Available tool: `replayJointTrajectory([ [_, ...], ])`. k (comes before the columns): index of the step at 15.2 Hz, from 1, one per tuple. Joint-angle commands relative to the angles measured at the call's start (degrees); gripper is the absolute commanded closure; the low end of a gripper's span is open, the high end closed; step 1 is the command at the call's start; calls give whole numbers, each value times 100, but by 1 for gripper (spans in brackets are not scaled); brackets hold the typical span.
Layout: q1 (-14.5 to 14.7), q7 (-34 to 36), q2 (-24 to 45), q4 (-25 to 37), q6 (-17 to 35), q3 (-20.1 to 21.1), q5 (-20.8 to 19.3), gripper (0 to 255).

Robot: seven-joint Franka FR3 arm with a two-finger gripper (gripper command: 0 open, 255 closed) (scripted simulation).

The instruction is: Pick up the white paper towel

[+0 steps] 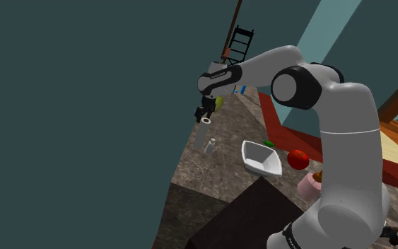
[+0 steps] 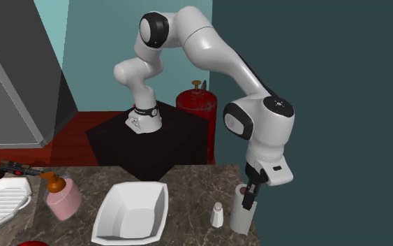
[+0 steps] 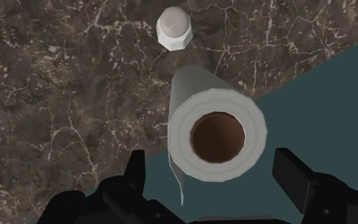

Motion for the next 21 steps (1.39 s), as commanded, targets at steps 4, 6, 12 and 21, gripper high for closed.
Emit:
replayJointTrajectory([
  [4,6,12,69,15,12,8,3,255],
  [6,-4,3,83,43,-2,7,5,255],
  [12,-18,15,38,20,-21,26,-19,255],
  [21,7,47,-341,129,-507,-17,-88,255],
])
